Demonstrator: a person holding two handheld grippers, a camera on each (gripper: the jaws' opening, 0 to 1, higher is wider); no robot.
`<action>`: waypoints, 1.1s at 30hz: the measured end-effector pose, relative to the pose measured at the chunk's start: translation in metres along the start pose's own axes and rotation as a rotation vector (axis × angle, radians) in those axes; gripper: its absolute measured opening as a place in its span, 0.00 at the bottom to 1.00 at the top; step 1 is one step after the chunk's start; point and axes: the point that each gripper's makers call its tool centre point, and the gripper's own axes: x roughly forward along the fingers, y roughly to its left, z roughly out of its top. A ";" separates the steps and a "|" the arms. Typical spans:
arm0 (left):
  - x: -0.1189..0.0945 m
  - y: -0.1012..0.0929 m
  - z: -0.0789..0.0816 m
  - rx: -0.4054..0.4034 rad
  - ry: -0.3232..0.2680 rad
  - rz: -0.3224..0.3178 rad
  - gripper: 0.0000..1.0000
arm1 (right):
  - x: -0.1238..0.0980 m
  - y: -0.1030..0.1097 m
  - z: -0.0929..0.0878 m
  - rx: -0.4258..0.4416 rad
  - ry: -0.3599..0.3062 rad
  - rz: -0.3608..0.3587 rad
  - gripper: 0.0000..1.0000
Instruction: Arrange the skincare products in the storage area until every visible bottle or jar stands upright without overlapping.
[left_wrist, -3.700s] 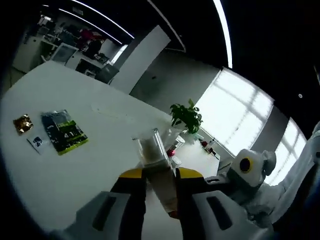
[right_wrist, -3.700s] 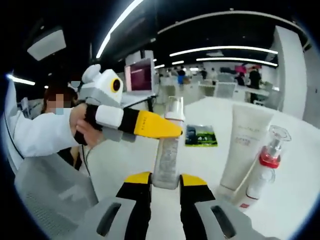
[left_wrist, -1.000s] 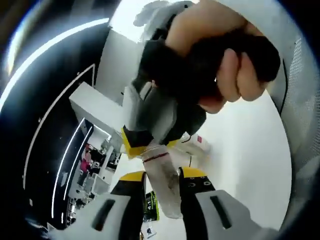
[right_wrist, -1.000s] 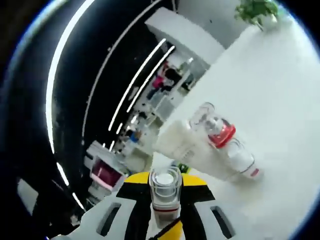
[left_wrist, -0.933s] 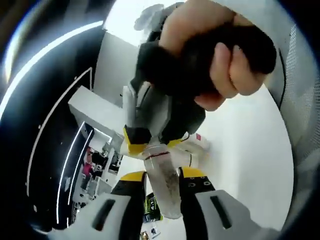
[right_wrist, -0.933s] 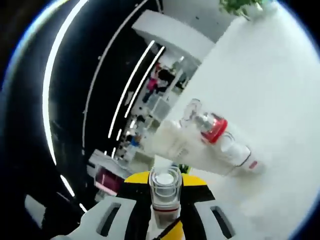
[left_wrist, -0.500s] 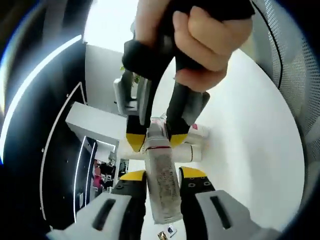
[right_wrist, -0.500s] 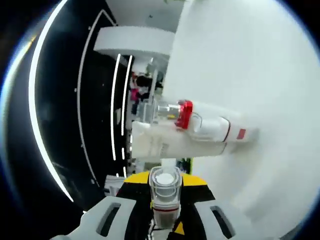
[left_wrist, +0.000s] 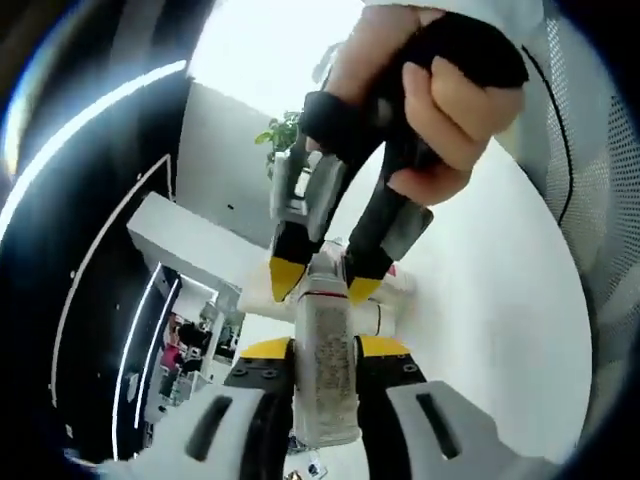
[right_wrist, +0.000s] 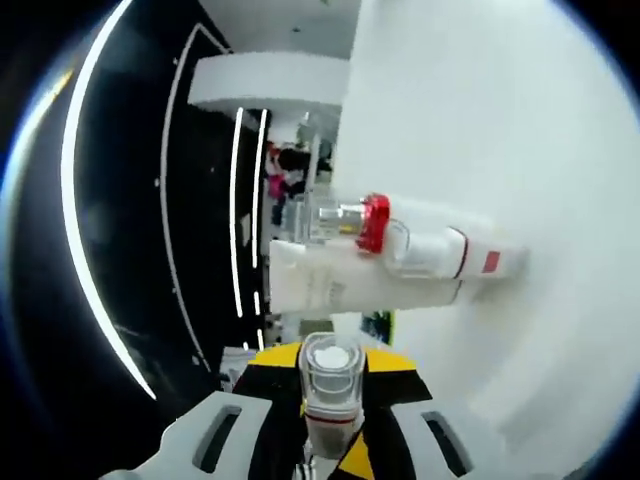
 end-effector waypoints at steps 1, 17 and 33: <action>0.000 0.002 -0.001 -0.014 0.003 -0.001 0.19 | -0.001 -0.003 0.000 -0.034 0.008 -0.020 0.20; 0.005 -0.005 0.002 -0.599 -0.129 -0.149 0.19 | -0.021 0.012 0.011 -0.708 0.101 -0.006 0.23; -0.004 -0.004 -0.011 -0.988 -0.216 -0.246 0.19 | -0.034 0.021 0.028 -1.279 0.242 0.069 0.00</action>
